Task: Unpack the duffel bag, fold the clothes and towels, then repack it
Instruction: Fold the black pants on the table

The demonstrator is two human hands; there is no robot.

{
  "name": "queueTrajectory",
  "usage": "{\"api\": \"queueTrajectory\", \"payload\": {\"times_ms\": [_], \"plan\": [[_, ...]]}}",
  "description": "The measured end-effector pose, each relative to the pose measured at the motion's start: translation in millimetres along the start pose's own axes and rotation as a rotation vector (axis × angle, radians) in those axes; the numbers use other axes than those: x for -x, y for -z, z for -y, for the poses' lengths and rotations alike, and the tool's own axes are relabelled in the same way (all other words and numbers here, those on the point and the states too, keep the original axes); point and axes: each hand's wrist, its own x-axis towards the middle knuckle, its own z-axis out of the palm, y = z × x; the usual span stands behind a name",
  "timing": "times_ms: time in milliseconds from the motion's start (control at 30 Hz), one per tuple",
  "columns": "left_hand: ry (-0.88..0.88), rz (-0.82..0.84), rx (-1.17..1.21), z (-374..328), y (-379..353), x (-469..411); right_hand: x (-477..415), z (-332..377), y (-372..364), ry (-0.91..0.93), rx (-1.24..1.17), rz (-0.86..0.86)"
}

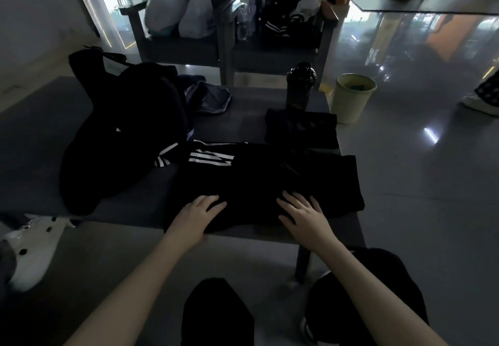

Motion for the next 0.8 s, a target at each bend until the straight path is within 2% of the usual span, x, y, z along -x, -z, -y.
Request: {"api": "queueTrajectory", "payload": {"times_ms": [100, 167, 300, 367, 633, 733, 800], "plan": [[0.015, -0.035, 0.076, 3, 9, 7, 8, 6, 6, -0.016, 0.030, 0.037], [0.020, 0.024, 0.157, 5, 17, 10, 12, 15, 12, -0.012, 0.076, 0.019], [0.175, 0.116, 0.388, 19, 38, 12, 10, 41, 16, 0.119, 0.151, -0.018], [0.230, 0.092, 0.504, 25, 52, 13, 9, 48, 12, 0.145, 0.149, 0.005], [0.428, -0.110, 0.612, 58, 77, -6, -11, 49, 21, -0.081, -0.183, -0.108], [0.546, -0.232, 0.771, 63, 69, -12, -23, 46, 31, -0.229, -0.330, -0.012], [0.631, -0.241, 0.923, 63, 58, -14, -30, 43, 35, -0.290, -0.347, 0.074]]}}
